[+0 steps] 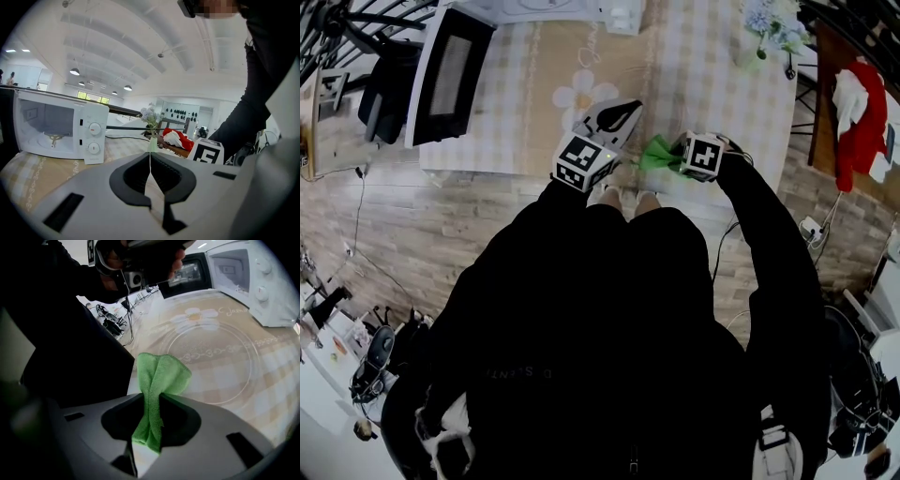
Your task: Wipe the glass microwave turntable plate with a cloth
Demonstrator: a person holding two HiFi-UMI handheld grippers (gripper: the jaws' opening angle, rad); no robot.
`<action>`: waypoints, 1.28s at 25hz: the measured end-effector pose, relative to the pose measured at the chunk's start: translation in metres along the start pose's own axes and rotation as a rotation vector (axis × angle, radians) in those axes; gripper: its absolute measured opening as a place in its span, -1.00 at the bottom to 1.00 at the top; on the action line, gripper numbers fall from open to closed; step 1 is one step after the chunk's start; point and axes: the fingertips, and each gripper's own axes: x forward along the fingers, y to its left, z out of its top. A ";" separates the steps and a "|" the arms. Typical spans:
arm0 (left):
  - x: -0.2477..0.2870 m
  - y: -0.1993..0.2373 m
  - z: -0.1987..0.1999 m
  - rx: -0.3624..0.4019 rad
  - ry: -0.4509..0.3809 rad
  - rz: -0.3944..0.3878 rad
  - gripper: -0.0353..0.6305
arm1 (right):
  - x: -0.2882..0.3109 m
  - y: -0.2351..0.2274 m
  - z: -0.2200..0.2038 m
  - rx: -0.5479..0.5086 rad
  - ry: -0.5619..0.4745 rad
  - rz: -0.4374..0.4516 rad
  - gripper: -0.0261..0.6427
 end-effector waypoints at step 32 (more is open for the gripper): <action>-0.054 -0.016 0.112 0.105 -0.117 -0.033 -0.83 | -0.287 0.017 0.102 0.258 -1.130 -0.677 -0.59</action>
